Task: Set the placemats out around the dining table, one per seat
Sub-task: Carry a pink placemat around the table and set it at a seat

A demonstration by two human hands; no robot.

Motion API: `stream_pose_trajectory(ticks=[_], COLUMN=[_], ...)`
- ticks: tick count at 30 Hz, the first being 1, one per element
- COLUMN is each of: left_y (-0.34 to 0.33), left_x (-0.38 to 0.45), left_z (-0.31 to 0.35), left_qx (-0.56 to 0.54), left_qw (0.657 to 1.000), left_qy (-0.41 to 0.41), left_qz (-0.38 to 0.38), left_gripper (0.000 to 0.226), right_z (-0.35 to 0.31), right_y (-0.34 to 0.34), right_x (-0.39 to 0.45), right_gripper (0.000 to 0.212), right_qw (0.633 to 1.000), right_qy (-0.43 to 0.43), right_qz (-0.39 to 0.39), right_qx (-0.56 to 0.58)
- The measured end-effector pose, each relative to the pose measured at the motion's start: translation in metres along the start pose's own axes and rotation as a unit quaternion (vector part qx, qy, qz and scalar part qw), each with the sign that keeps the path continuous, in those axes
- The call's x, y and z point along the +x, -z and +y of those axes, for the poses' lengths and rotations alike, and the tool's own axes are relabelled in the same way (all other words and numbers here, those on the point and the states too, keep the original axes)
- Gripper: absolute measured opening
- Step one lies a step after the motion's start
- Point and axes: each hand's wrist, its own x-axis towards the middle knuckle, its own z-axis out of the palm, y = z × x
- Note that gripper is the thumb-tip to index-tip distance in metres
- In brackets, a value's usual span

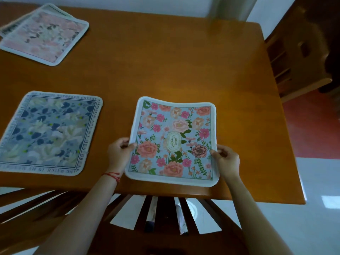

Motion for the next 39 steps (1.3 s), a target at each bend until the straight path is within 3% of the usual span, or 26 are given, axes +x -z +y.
stream_pose_trajectory(ticks=[39], left_y=[0.005], left_x=[0.021], left_z=[-0.03], left_qx=[0.072], left_qw=[0.997], left_qy=[-0.016], left_qz=[0.029], left_gripper=[0.025], right_z=[0.013], right_y=[-0.03], right_x=[0.014], right_gripper=[0.018], right_qw=[0.997], right_qy=[-0.026], right_qz=[0.032], right_qx=[-0.068])
